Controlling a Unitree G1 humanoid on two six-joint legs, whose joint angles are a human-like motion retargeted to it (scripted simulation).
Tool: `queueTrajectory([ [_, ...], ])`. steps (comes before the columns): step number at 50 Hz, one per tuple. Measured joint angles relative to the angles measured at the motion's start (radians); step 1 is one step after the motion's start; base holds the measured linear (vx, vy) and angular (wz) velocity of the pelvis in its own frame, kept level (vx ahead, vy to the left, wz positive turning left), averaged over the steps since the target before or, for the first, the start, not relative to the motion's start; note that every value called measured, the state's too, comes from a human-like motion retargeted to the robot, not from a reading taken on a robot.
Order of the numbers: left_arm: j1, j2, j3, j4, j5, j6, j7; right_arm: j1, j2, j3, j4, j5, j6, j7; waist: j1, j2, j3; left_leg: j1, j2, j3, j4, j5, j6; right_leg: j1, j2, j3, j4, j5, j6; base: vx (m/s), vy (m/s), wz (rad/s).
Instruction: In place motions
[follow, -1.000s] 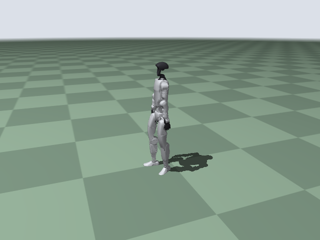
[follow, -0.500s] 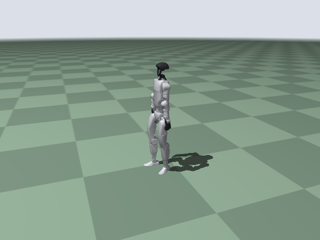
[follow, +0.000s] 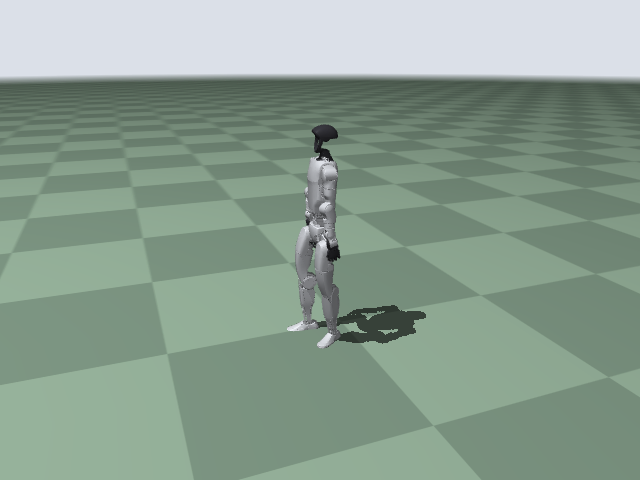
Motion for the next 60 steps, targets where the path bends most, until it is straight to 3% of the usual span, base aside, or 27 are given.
queueTrajectory([
  [10,-0.029,0.017,-0.008,-0.028,0.027,0.003,-0.03,0.003,-0.041,-0.037,0.039,0.026,0.011,-0.034,-0.014,0.036,0.009,-0.075,0.052,-0.084,0.056,-0.02,-0.028,-0.021,0.015,-0.027,0.103,-0.063,-0.012,-0.02,0.0,0.27],
  [14,-0.049,0.037,-0.017,-0.045,0.04,0.005,-0.036,0.013,-0.051,-0.056,0.053,0.054,0.014,-0.041,-0.047,0.04,0.029,-0.114,0.061,-0.193,0.081,-0.005,-0.031,-0.022,0.068,0.153,0.13,-0.053,-0.017,-0.06,-0.07,1.31],
  [17,-0.051,0.046,-0.025,-0.06,0.036,0.001,-0.031,0.03,-0.051,-0.07,0.06,0.068,0.015,-0.046,-0.064,0.031,0.036,-0.142,0.05,-0.287,0.089,0.017,-0.036,-0.014,0.111,0.337,0.132,-0.039,0.025,-0.02,-0.16,1.61],
  [20,-0.054,0.053,-0.026,-0.068,0.027,0.001,-0.04,0.039,-0.045,-0.072,0.062,0.071,0.015,-0.043,-0.068,0.019,0.047,-0.169,0.036,-0.373,0.086,0.046,-0.046,0.007,0.118,0.403,0.115,-0.051,0.067,-0.05,-0.2,1.51],
  [26,-0.044,0.059,-0.02,-0.102,0.02,0.0,-0.064,0.012,-0.039,-0.045,0.06,0.046,0.025,-0.013,-0.016,-0.007,0.067,-0.226,0.03,-0.43,0.058,0.119,-0.085,0.012,0.093,0.245,0.083,-0.081,0.03,-0.15,-0.2,1.2],
  [30,-0.025,0.048,-0.014,-0.122,-0.028,-0.027,-0.027,-0.011,-0.04,-0.006,-0.016,0.018,0.007,0.016,0.027,-0.015,0.122,-0.259,0.063,-0.402,0.068,0.149,-0.116,0.025,0.087,0.149,0.058,-0.065,0.024,-0.24,-0.19,1.1],
  [32,-0.003,0.044,0.002,-0.128,-0.051,-0.042,-0.016,-0.023,-0.044,0.023,-0.061,-0.005,-0.003,0.024,0.025,-0.018,0.146,-0.259,0.089,-0.327,0.077,0.124,-0.118,0.034,0.082,0.098,0.047,-0.061,0.024,-0.22,-0.11,1.21],
  [35,0.038,0.034,0.029,-0.125,-0.058,-0.049,0.002,-0.035,-0.052,0.045,-0.098,-0.043,-0.016,0.028,0.015,-0.02,0.139,-0.203,0.19,0.086,0.063,0.064,-0.168,0.028,0.067,0.018,0.042,-0.062,0.021,-0.19,-0.04,1.41],
  [37,0.049,0.029,0.049,-0.104,-0.071,-0.051,0.032,-0.042,-0.055,0.045,-0.104,-0.041,-0.017,0.03,-0.003,-0.018,0.13,-0.166,0.228,0.313,0.055,0.066,-0.225,0.023,0.051,-0.058,0.042,-0.068,0.022,-0.22,0.02,1.95],
  [40,0.047,0.024,0.073,-0.065,-0.109,-0.054,0.081,-0.036,-0.054,0.022,-0.107,0.002,-0.018,0.038,-0.029,-0.021,0.129,-0.127,0.249,0.493,0.067,0.127,-0.287,0.041,0.023,-0.196,0.027,-0.077,0.027,-0.21,0.08,2.42],
  [48,0.037,-0.008,0.103,-0.075,-0.187,-0.086,0.121,0.052,-0.064,-0.034,-0.048,0.043,-0.015,0.044,0.044,-0.049,0.079,-0.031,0.231,0.558,0.129,0.213,-0.271,0.112,-0.047,-0.545,-0.01,-0.119,0.056,-0.11,0.28,2.36],
  [56,0.01,-0.024,0.105,-0.105,-0.223,-0.086,0.114,0.107,-0.044,-0.07,0.021,0.022,0.017,0.005,-0.02,-0.074,-0.012,0.031,0.17,0.728,0.173,0.269,-0.209,0.18,-0.08,-0.912,-0.045,-0.153,0.123,-0.09,0.25,3.16],
  [60,0.0,-0.034,0.104,-0.105,-0.235,-0.09,0.12,0.128,-0.039,-0.103,-0.006,-0.002,0.003,0.006,0.005,-0.034,-0.028,0.051,0.14,0.754,0.083,0.283,-0.304,0.21,-0.016,-1.026,-0.05,-0.159,0.136,0.02,0.32,2.09],
])
